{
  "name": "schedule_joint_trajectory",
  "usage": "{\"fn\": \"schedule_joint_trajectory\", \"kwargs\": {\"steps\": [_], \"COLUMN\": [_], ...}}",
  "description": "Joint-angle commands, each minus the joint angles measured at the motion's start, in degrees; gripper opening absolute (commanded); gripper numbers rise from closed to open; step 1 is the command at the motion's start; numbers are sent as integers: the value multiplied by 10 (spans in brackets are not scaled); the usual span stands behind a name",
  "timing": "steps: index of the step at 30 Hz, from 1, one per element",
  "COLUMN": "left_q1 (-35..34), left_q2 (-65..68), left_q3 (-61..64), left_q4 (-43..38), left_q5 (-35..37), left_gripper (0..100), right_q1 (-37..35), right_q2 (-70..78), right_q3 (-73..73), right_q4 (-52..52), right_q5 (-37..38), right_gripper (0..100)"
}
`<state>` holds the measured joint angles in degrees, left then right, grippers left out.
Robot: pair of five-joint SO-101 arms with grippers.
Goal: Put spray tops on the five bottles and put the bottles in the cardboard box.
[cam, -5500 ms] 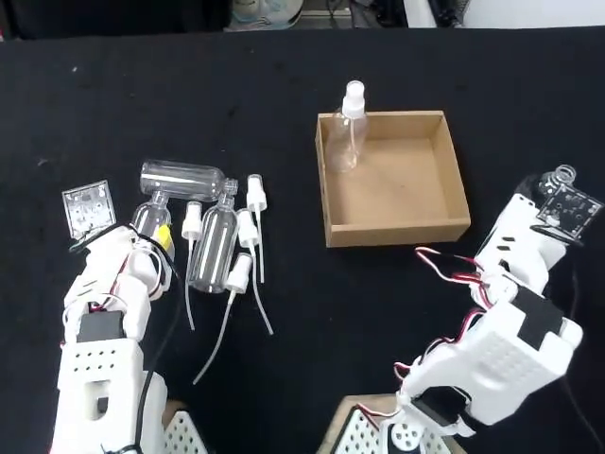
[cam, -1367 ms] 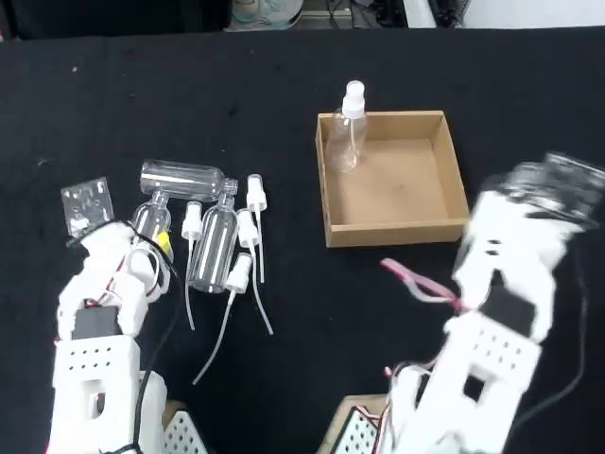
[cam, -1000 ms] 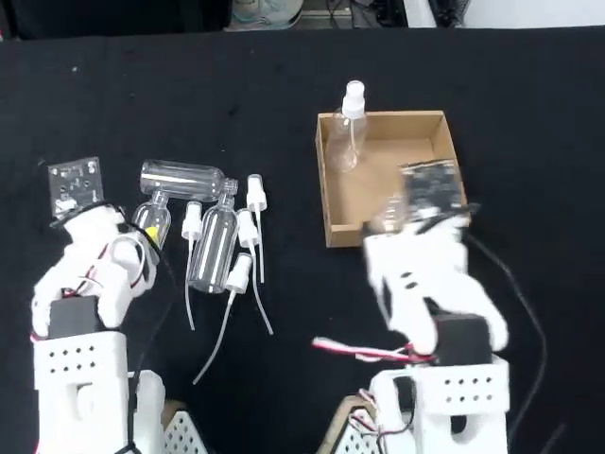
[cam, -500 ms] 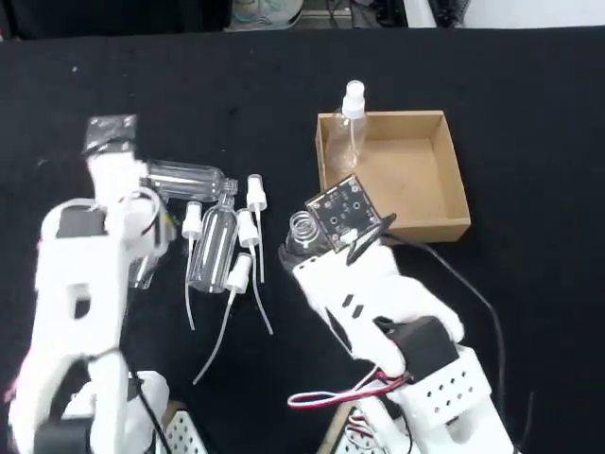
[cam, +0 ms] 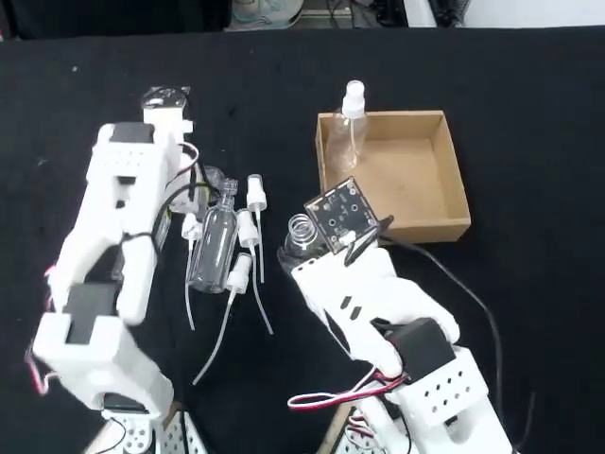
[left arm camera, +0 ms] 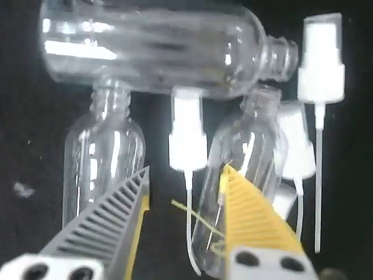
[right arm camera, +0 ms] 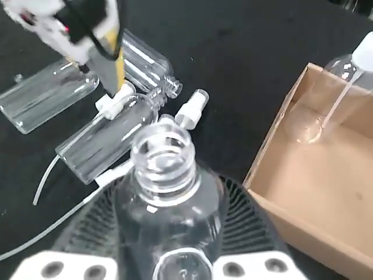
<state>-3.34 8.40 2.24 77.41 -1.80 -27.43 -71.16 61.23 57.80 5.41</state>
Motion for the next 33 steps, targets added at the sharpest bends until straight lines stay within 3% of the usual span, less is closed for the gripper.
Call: {"fn": "schedule_joint_trajectory", "kwargs": {"steps": [1, 20, 25, 33], "left_q1": [-3, 5, 22, 0], "left_q2": [61, 193, 191, 84], "left_q3": [-84, -99, -97, -145], "left_q4": [5, -47, -42, 78], "left_q5": [6, 10, 6, 5], "left_gripper": [192, 184, 27, 30], "right_q1": [-9, -9, -9, -9], "right_q2": [-13, -13, -13, -13], "right_q3": [-3, -3, -3, -3], "right_q4": [-14, -14, -14, -33], "right_q5": [-3, -4, -4, -4], "right_gripper": [11, 11, 11, 11]}}
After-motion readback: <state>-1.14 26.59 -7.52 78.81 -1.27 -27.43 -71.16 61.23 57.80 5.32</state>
